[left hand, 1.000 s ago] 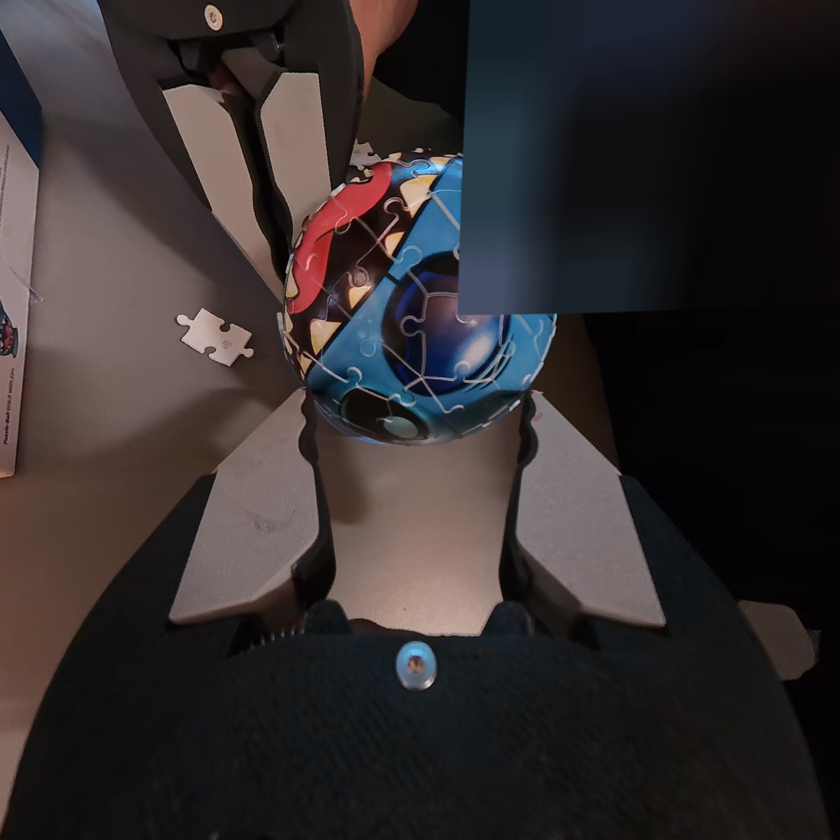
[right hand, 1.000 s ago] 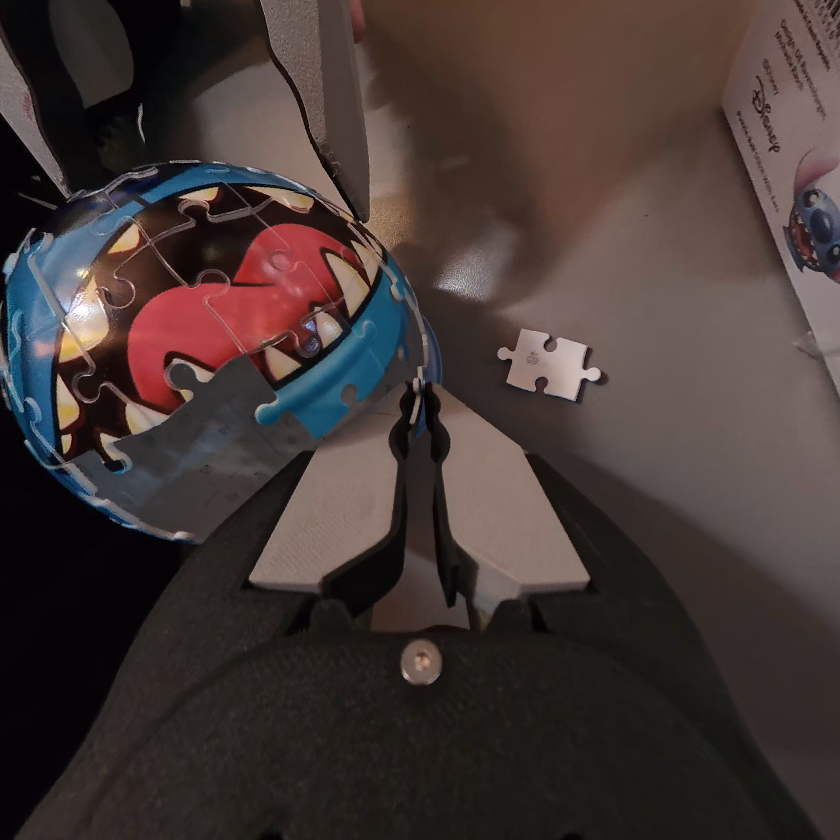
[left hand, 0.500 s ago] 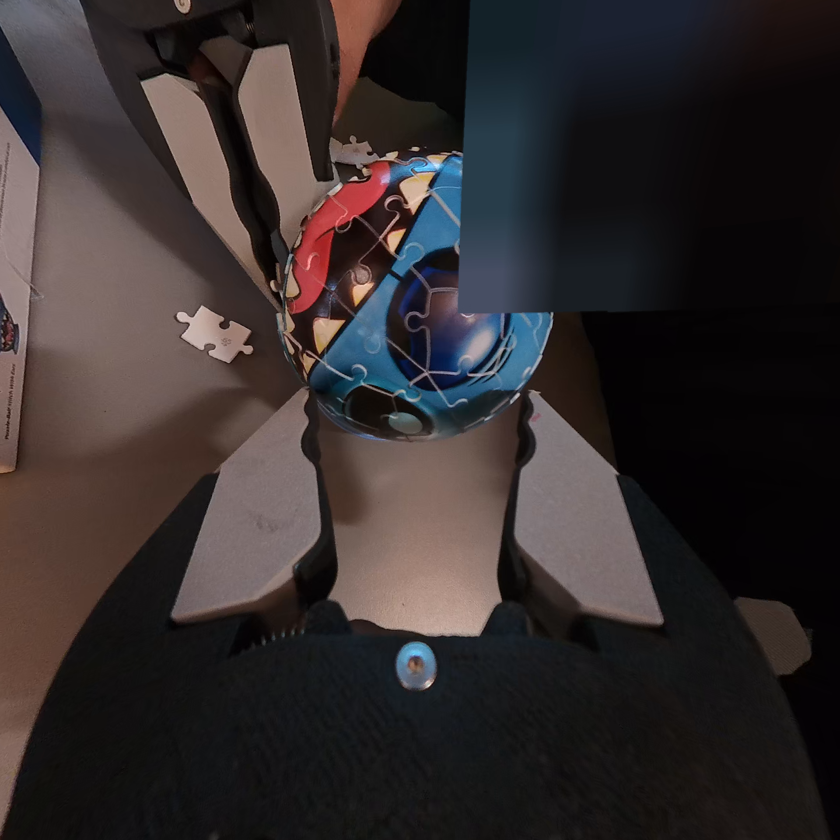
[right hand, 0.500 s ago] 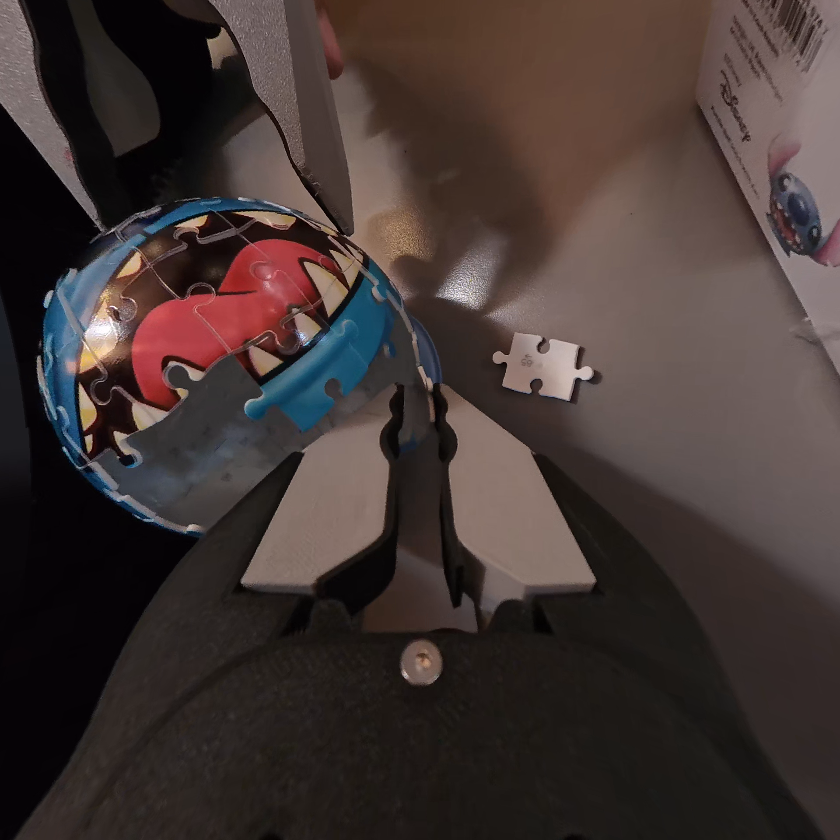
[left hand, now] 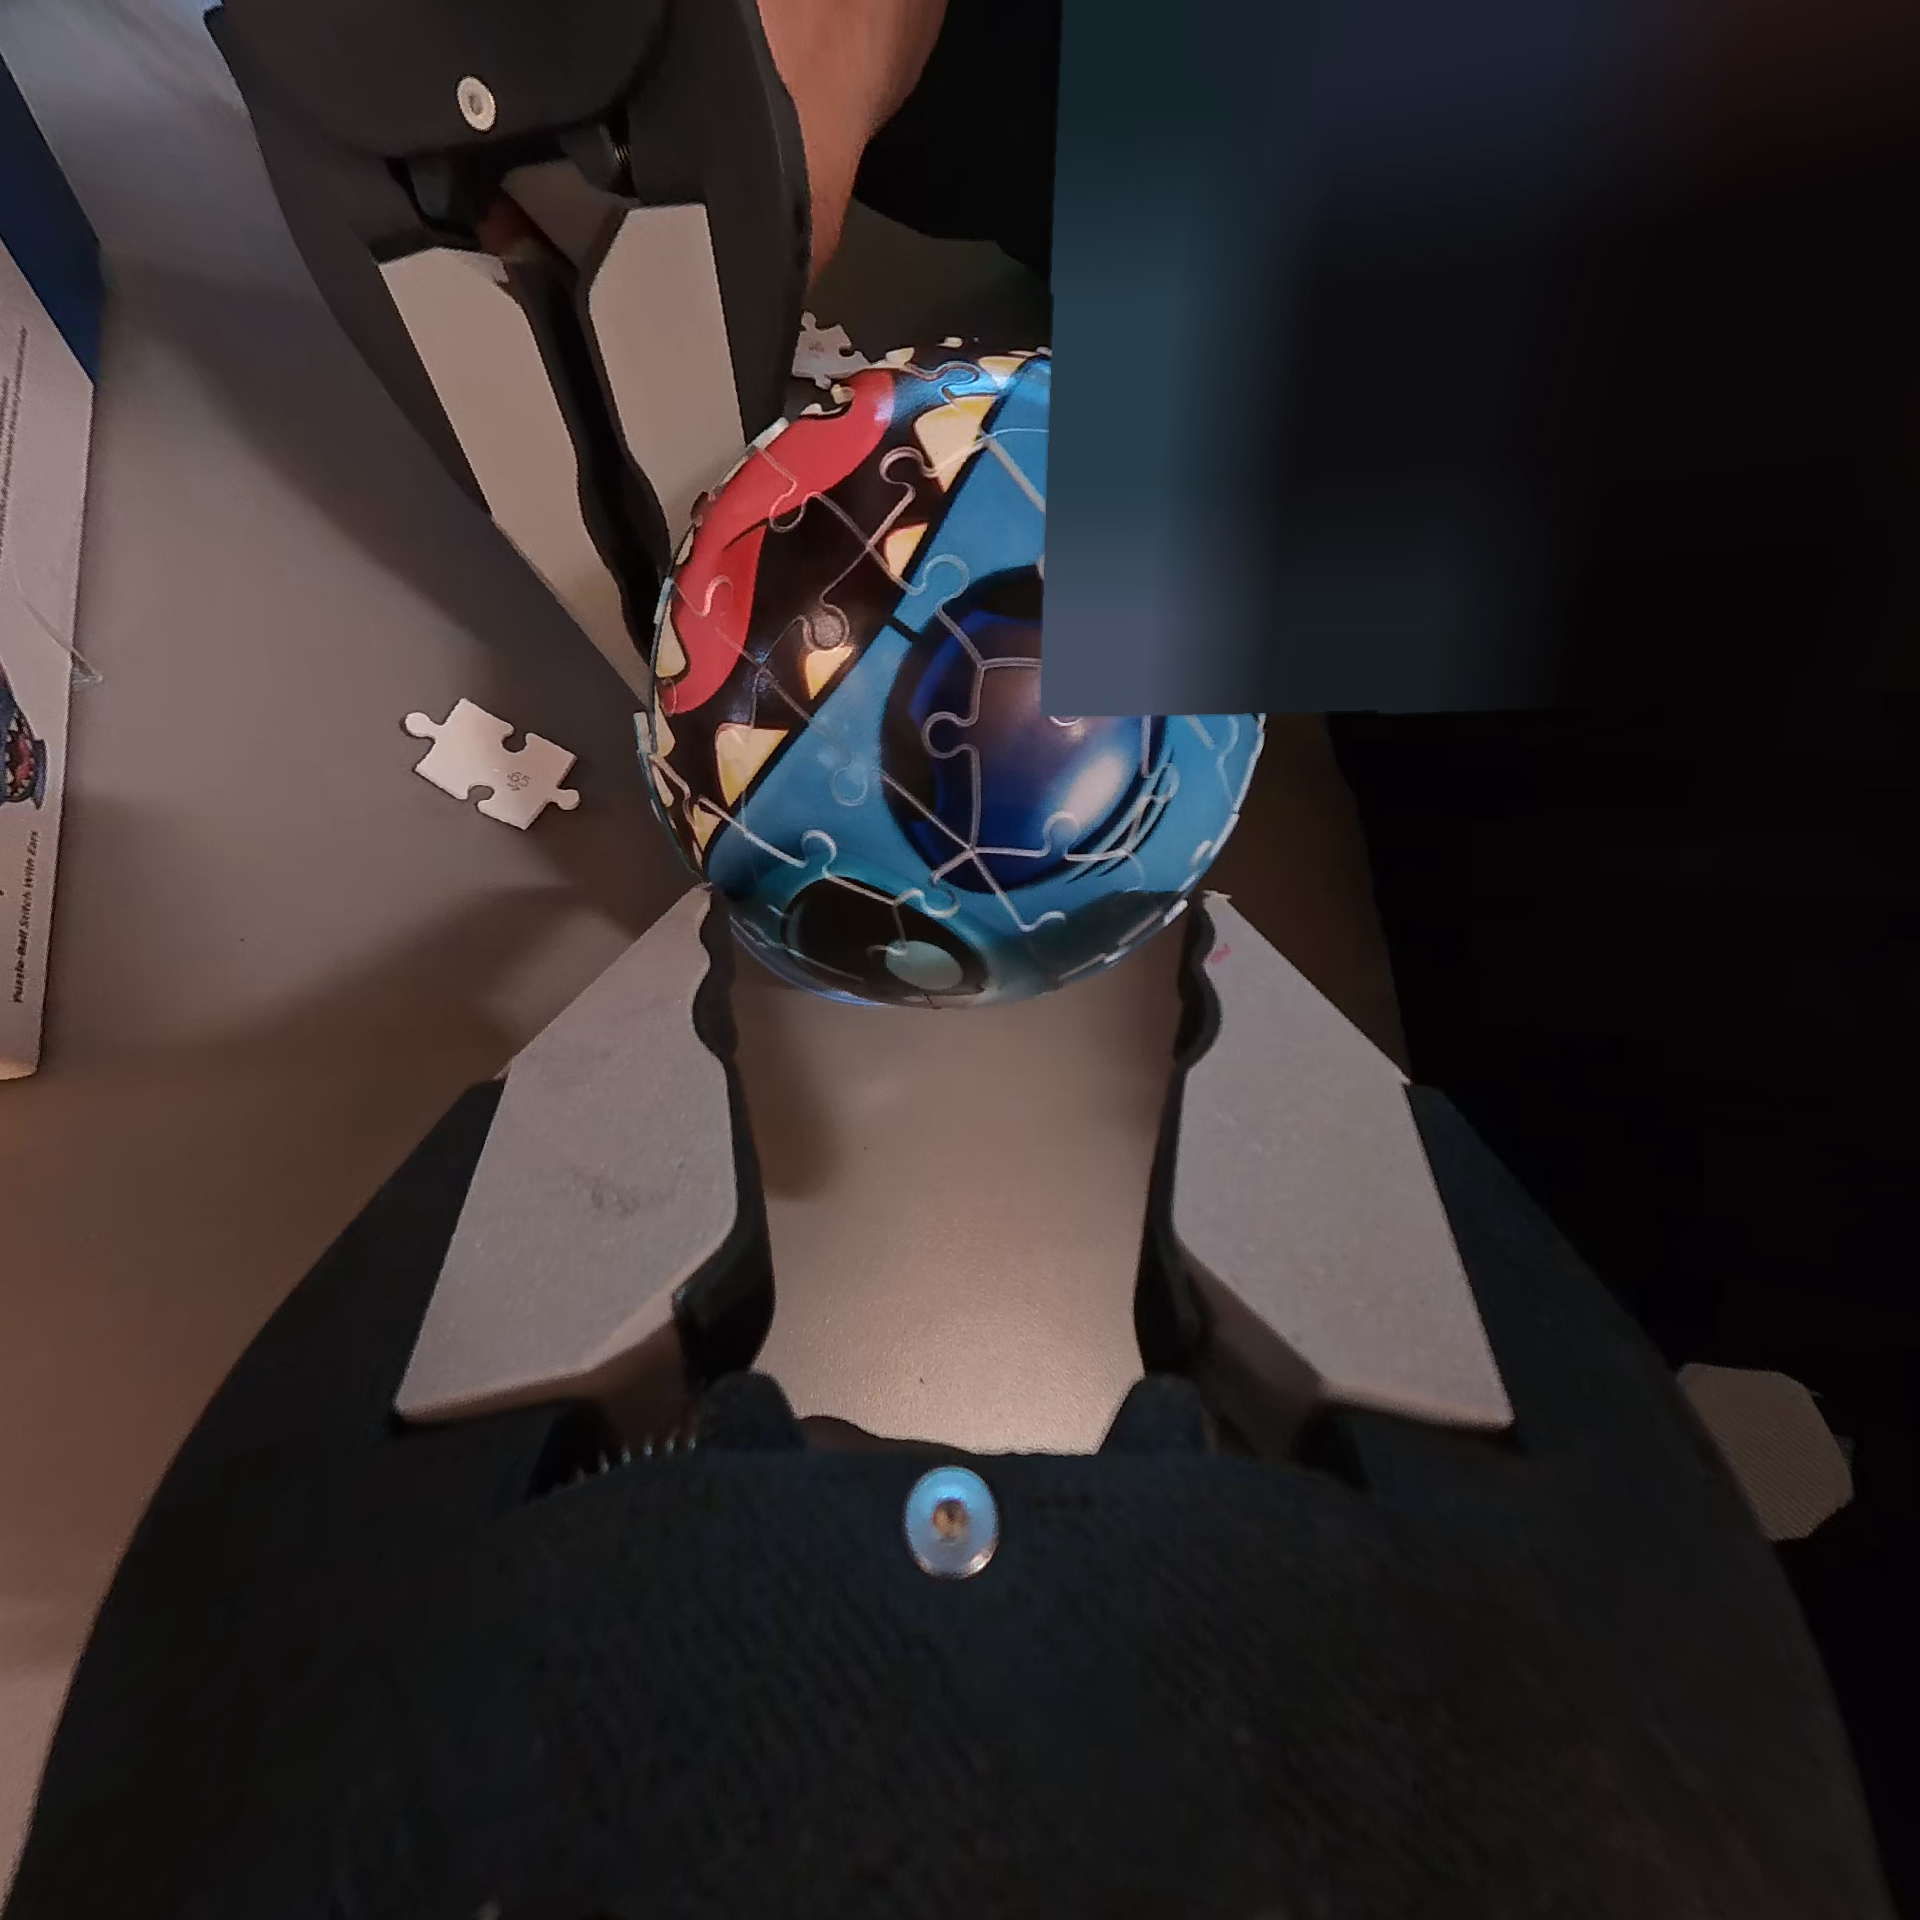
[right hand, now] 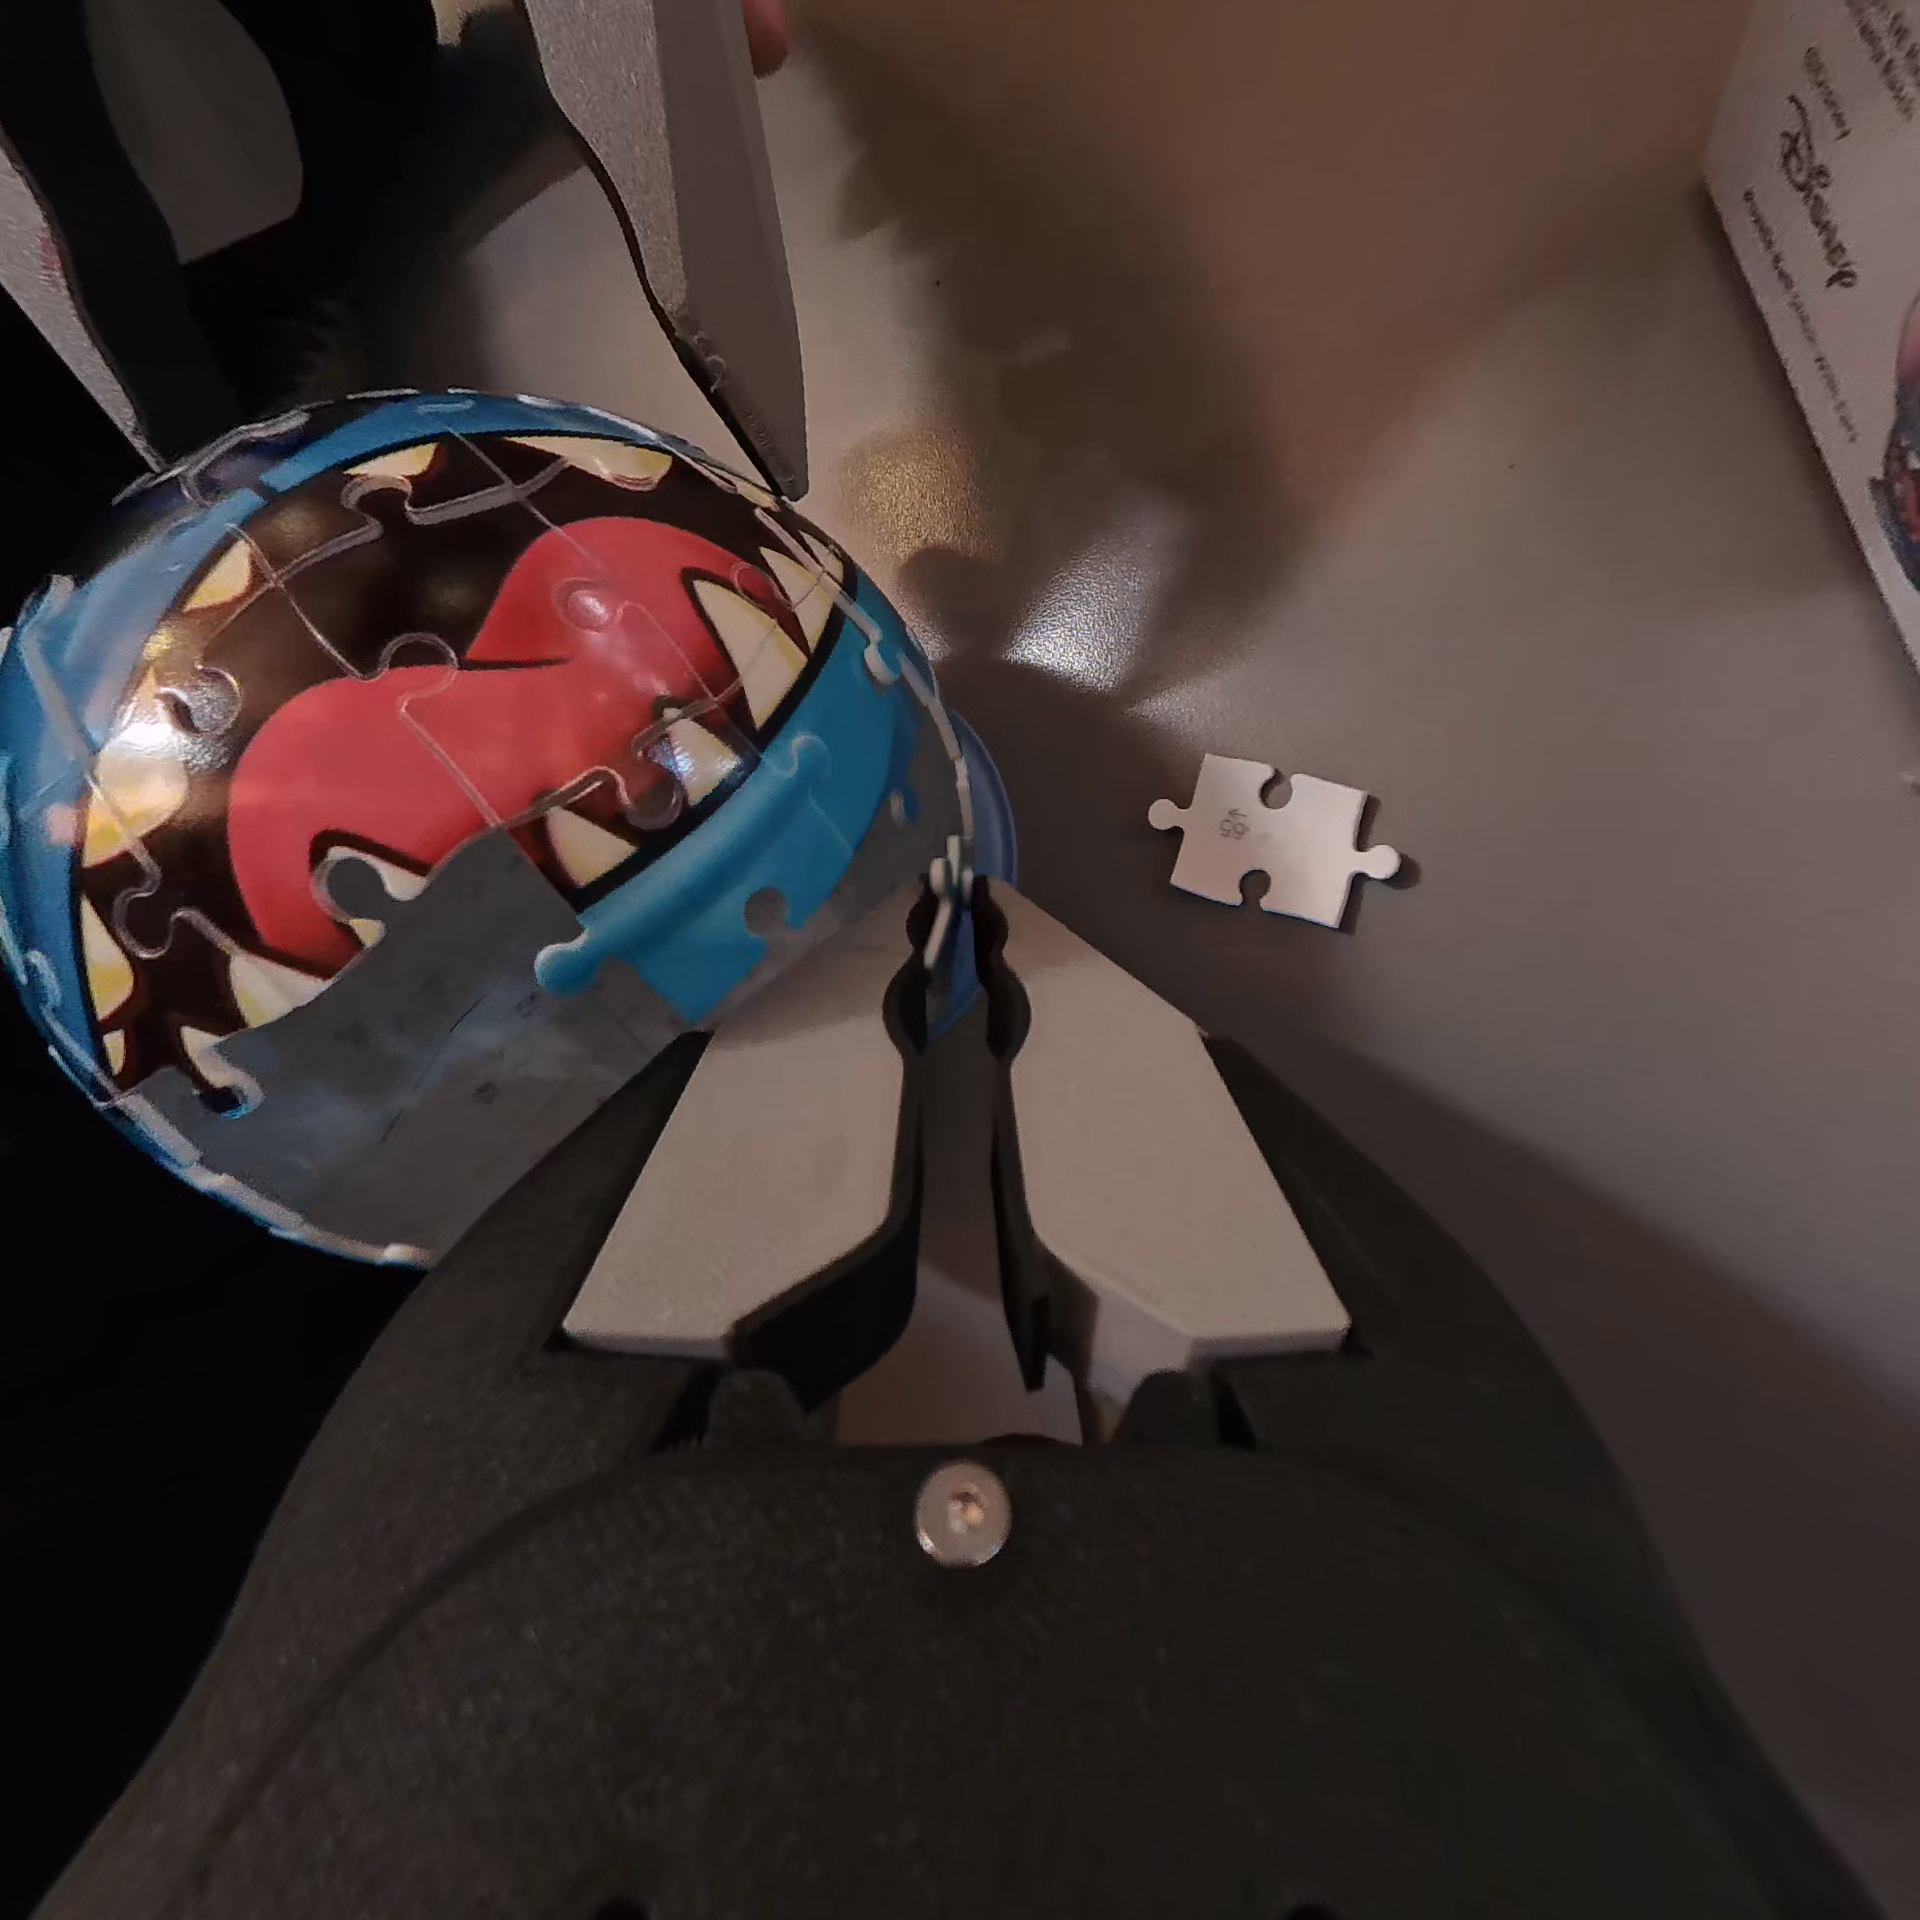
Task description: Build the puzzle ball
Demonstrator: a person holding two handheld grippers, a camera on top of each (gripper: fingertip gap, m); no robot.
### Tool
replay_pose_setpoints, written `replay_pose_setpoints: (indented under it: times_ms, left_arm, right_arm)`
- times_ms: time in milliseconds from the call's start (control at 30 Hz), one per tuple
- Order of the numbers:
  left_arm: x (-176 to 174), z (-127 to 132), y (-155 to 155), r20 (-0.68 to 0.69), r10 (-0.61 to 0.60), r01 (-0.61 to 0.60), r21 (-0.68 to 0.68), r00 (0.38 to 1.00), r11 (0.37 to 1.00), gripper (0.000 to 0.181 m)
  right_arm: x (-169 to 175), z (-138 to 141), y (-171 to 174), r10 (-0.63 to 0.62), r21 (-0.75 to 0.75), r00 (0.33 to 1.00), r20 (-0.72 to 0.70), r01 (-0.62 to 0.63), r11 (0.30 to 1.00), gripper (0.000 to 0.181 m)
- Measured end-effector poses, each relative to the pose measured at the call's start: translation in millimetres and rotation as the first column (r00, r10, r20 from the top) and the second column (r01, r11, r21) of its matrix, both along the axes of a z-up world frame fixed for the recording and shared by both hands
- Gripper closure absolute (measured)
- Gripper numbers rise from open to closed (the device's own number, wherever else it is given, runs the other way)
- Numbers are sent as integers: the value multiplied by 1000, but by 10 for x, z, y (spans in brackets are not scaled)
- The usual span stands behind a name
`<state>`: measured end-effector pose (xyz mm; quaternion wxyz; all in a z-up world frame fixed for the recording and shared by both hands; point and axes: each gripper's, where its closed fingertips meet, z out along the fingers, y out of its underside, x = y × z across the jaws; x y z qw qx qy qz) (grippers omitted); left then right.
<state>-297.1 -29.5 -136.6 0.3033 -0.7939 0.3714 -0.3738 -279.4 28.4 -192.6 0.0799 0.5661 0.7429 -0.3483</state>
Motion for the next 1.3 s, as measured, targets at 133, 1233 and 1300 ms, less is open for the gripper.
replay_pose_setpoints:
  times_ms: [133, 1233, 1300]
  left_arm:
    - [6, 4, 3, 2, 0, 0, 3, 1000, 1000, 97]
    - [69, 4, -46, -16, -25, 26, 11, 1000, 1000, 96]
    - [63, 4, -44, -12, -25, 25, 8, 1000, 1000, 97]
  right_arm:
    - [-14, 11, -2, -4, -10, 1000, -4, 4, 1000, 178]
    - [97, 26, 54, -18, 6, 998, 52, 17, 1000, 176]
    - [82, 49, 70, -23, 7, 999, 41, 23, 1000, 176]
